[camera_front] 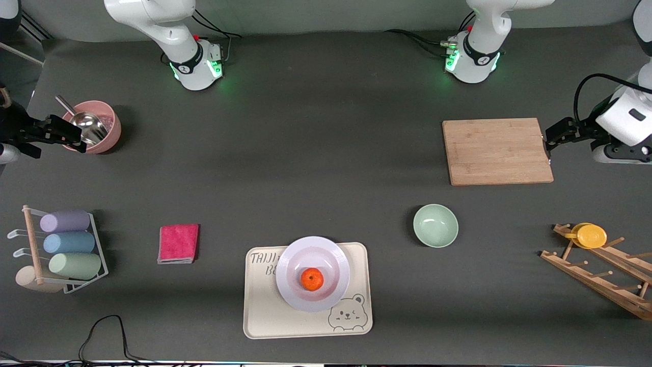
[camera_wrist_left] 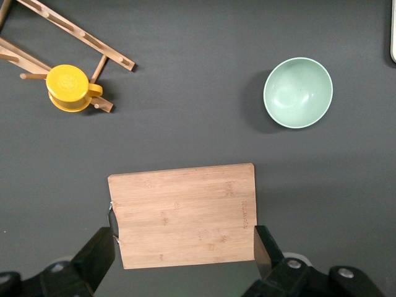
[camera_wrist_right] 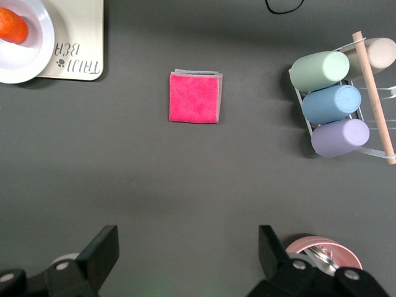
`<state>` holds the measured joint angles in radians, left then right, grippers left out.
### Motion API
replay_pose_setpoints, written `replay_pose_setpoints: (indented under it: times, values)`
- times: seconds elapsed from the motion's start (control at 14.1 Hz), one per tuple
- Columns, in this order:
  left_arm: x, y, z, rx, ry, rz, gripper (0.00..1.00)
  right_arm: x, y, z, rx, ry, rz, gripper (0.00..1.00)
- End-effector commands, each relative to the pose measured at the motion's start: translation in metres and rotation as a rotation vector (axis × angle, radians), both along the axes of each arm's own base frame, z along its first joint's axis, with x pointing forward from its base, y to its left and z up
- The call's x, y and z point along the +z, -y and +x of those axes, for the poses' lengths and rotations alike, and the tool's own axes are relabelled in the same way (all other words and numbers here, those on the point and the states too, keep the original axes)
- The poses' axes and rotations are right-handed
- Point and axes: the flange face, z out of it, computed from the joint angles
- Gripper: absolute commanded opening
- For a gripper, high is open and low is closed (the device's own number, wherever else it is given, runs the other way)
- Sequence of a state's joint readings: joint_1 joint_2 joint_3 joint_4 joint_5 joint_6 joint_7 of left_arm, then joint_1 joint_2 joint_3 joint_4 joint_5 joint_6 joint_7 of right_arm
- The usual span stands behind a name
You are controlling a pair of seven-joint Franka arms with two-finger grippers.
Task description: Place orange and plate with both arms
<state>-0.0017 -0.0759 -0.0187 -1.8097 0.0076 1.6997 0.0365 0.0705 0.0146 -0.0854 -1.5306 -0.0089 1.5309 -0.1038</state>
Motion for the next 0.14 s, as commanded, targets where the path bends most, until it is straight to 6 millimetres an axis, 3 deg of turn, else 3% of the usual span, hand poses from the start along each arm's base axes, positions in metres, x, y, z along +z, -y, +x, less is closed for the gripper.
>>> replay_pose_setpoints:
  times: [0.0,0.07]
  values:
    - [-0.0021,0.0016,0.0021,0.012,-0.018,-0.003,1.0,0.0013,0.0001,-0.0073,-0.027,-0.007,-0.024,1.0]
    - [-0.0031,0.0016,0.0017,0.007,-0.023,-0.003,1.0,0.0016,0.0001,-0.0078,-0.027,-0.01,-0.024,1.0]
